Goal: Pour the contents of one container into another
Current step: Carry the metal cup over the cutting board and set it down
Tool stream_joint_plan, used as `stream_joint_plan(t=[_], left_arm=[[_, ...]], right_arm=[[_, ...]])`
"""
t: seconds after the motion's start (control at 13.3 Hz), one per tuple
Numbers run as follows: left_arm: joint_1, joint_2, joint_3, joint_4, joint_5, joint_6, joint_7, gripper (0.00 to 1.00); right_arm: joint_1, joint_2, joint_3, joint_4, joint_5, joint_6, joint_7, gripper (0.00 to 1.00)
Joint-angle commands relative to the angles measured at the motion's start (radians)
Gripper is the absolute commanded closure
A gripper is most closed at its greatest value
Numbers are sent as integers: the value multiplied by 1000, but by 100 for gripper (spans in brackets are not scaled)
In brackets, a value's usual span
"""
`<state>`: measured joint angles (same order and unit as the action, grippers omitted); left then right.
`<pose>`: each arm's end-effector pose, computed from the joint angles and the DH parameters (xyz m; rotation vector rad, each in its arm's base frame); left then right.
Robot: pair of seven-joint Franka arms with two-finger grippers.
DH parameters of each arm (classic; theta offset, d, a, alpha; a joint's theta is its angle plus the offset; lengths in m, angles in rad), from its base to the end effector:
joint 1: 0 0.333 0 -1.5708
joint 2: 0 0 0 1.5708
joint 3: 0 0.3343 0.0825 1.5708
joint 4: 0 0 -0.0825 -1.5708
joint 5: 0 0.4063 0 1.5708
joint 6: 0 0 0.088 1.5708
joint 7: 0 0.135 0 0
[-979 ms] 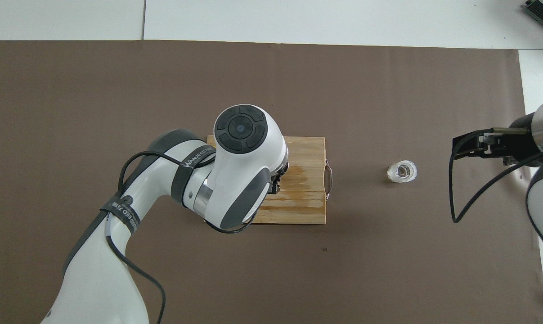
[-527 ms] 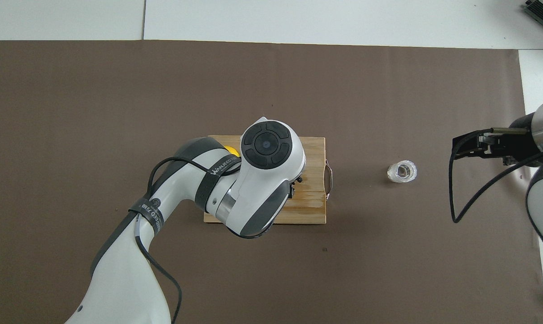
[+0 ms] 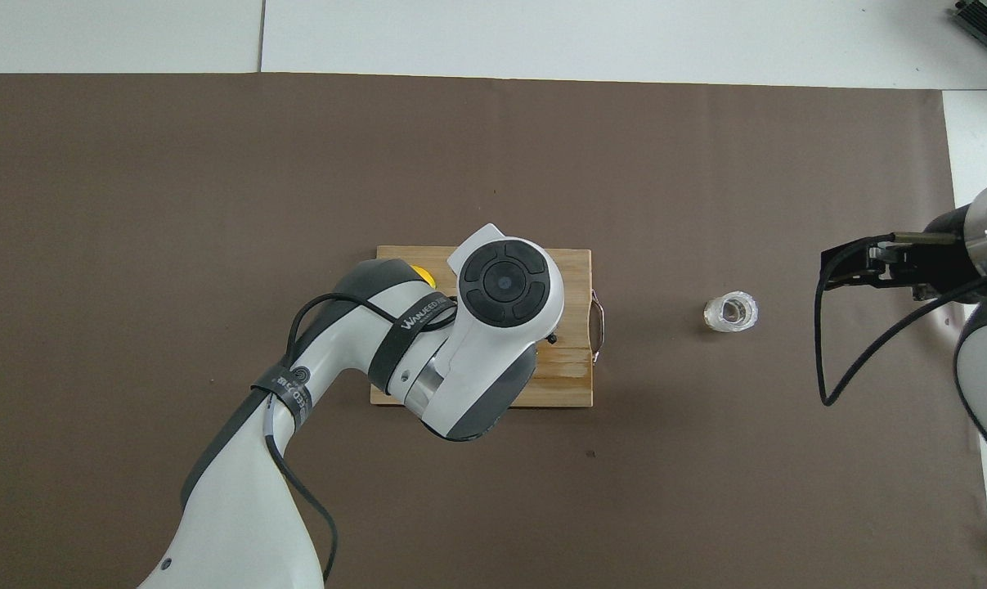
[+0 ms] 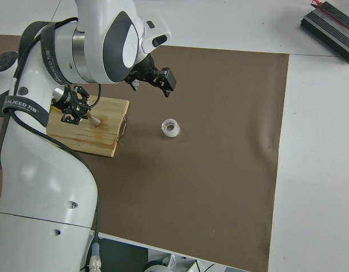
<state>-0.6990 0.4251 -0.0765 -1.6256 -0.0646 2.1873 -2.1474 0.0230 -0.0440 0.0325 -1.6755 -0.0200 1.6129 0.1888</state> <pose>0.5136 -0.5005 0.3684 2.2756 1.9453 -0.1060 0.5630 0.0290 0.5917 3.1112 -0.2061 -0.0248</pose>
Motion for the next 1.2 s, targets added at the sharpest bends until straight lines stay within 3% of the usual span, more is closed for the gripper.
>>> stream_joint_plan(t=[0.0, 0.3, 0.38, 0.45, 0.68, 0.75, 0.83, 1.13], left_arm=[[-16, -6, 12, -25, 23, 40, -25, 100], [-22, -9, 14, -53, 23, 61, -25, 100], [-22, -9, 14, -51, 23, 62, -25, 94], [-22, -9, 12, -53, 23, 68, -25, 78], [-22, -9, 14, -60, 23, 72, -25, 53], [-22, -9, 14, -59, 23, 71, -25, 30], [-22, -9, 14, -56, 23, 65, -25, 0], [-20, -9, 21, -43, 23, 43, -23, 0]], right_arm=[[-11, -11, 6, -15, 19, 15, -6, 0], [-11, -13, 6, -21, 19, 16, -8, 0], [-11, -13, 6, -21, 19, 16, -9, 0], [-12, -13, 6, -21, 19, 16, -9, 0], [-12, -13, 6, -23, 19, 16, -9, 0], [-12, -13, 6, -23, 19, 16, -9, 0], [-12, -13, 6, -23, 19, 16, -9, 0], [-14, -17, 6, -33, 19, 24, -12, 0]])
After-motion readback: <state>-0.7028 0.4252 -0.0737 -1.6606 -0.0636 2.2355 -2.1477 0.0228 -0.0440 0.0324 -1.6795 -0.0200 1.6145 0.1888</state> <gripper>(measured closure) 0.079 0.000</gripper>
